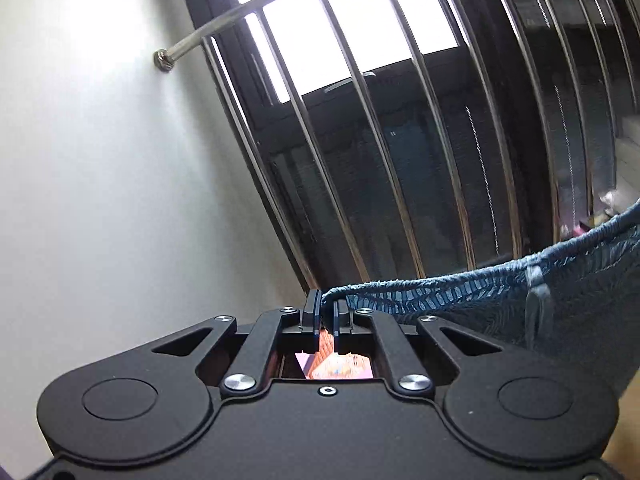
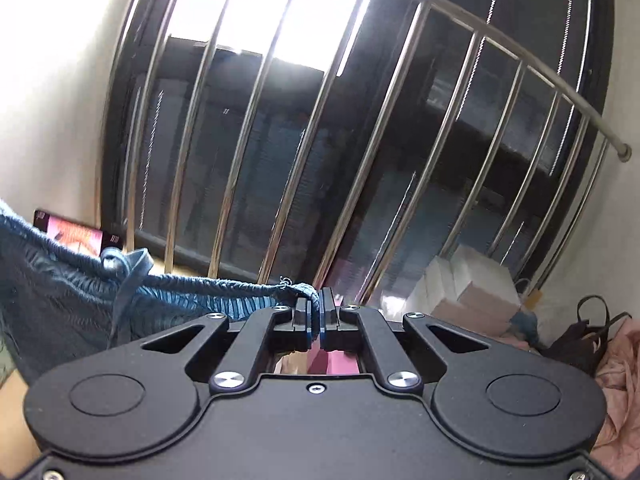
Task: Fold clothes
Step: 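Lower the stretched hem onto the table, laying the garment flat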
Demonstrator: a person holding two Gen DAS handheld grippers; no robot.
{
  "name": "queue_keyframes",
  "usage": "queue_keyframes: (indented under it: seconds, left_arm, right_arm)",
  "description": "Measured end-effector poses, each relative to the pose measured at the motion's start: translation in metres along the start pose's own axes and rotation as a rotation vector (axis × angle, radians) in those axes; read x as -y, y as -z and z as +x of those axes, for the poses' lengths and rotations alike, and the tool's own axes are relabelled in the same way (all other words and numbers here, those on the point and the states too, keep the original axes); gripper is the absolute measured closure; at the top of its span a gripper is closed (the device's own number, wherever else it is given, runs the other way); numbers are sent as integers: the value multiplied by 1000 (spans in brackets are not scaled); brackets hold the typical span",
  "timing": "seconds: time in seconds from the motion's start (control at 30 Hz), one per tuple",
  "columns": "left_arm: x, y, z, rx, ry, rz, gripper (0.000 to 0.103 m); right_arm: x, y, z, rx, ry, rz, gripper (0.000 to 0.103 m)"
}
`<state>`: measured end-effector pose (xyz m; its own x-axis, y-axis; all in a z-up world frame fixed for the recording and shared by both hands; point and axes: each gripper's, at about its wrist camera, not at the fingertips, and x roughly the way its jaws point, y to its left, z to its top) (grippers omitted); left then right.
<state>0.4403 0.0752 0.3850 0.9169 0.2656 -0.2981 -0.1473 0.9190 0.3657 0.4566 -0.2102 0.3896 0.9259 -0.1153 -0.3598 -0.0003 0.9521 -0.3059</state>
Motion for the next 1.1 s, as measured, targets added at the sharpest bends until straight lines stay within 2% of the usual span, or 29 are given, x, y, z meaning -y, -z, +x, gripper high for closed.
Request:
queue_keyframes:
  seconds: [0.13, 0.23, 0.33, 0.47, 0.6, 0.7, 0.8, 0.9, 1.1]
  left_arm:
    - [-6, -7, -2, 68, -3, -23, 97]
    - [1, 18, -10, 97, 12, 1, 97]
    - [11, 68, -30, 111, 40, 37, 97]
    - [25, 159, -67, 103, 140, 32, 97]
    - [44, 262, -94, 17, 209, 8, 97]
    - [63, 338, -106, -91, 256, -53, 97]
    - [75, 390, -116, -183, 292, -106, 97]
    - [83, 419, -126, -224, 278, -93, 97]
    - [83, 441, -131, -263, 267, -123, 97]
  right_arm:
    - [0, -5, 2, 59, 22, -7, 100]
    - [-5, 14, 1, 87, 7, -32, 100]
    - [-16, 57, -5, 95, -45, -74, 100]
    - [-35, 139, -29, 113, -91, -156, 100]
    - [-56, 240, -48, 41, -179, -173, 100]
    - [-71, 319, -58, -66, -239, -119, 100]
    - [-83, 385, -71, -171, -267, -41, 100]
    - [-89, 424, -88, -230, -271, 15, 100]
    - [-77, 449, -100, -261, -275, 142, 100]
